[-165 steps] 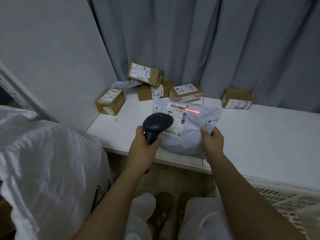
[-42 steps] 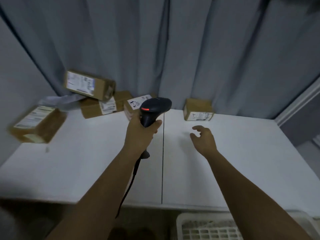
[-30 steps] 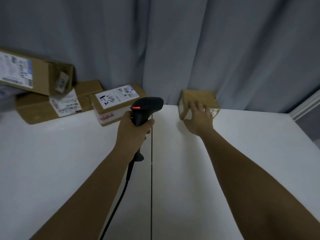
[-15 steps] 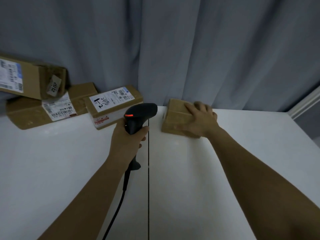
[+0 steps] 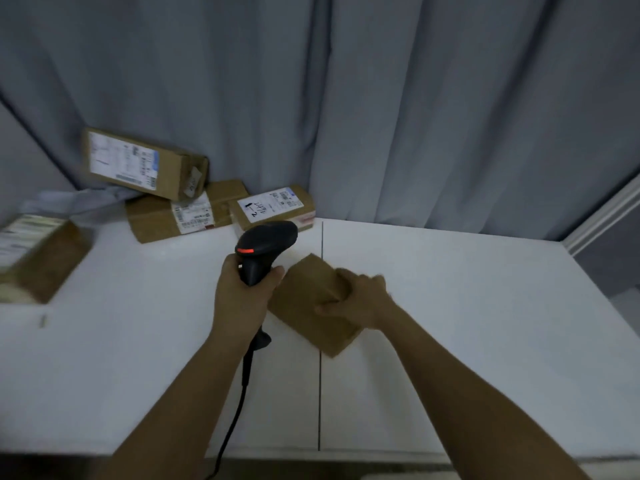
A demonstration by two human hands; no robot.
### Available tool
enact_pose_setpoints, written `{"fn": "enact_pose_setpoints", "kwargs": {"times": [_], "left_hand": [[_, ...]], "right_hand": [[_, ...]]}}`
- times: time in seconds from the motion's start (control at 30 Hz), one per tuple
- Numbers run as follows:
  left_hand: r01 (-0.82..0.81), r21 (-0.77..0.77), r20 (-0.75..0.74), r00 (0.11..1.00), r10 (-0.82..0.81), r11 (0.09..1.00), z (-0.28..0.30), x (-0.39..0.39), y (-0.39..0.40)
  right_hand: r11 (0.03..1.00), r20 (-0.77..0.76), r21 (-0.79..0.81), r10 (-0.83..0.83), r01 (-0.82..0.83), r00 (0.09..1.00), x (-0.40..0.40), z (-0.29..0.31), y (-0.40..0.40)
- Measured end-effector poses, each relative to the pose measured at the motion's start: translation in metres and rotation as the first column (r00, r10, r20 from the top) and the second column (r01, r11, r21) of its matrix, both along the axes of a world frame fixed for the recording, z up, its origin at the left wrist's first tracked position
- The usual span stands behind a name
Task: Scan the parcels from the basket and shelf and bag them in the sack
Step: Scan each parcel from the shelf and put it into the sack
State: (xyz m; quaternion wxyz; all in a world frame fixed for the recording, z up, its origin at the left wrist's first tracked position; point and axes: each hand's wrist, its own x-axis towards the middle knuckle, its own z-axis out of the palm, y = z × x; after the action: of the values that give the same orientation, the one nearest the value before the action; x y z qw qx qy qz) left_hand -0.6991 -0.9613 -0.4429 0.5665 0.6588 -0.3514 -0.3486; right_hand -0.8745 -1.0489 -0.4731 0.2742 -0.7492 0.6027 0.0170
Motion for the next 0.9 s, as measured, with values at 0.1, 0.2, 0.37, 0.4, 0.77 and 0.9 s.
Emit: {"fn": "enact_pose_setpoints", "kwargs": {"times": [0.1,0.2,0.37,0.4,0.77,0.9], "left_hand": [[-0.077,-0.058,-0.033,0.997,0.075,0.995,0.031,0.012,0.055],[-0.119,-0.106,-0.112,0.988,0.107,0.987,0.059,0.017,0.113],[-0.099,-0.121,-0.164,0.983,0.078,0.988,0.086,0.012,0.198],[-0.103,-0.121,-0.182,0.98,0.079,0.987,0.087,0.013,0.212],[-0.203,-0.087,-0.305,0.938,0.168,0.975,0.087,0.045,0.258],[-0.202,-0.12,-0.249,0.954,0.167,0.972,0.085,0.055,0.253]], "right_hand": [[0.935,0.521,0.276,-0.341,0.223,0.783,0.012,0.028,0.072],[0.832,0.729,0.527,-0.547,0.172,0.411,0.019,0.058,0.136],[0.735,0.71,0.677,-0.668,0.046,0.223,0.033,0.09,0.213],[0.723,0.704,0.691,-0.68,0.022,0.206,0.038,0.091,0.224],[0.932,0.846,0.353,-0.358,0.088,0.396,0.09,0.103,0.282],[0.925,0.807,0.378,-0.303,-0.049,0.507,0.088,0.1,0.278]]}}
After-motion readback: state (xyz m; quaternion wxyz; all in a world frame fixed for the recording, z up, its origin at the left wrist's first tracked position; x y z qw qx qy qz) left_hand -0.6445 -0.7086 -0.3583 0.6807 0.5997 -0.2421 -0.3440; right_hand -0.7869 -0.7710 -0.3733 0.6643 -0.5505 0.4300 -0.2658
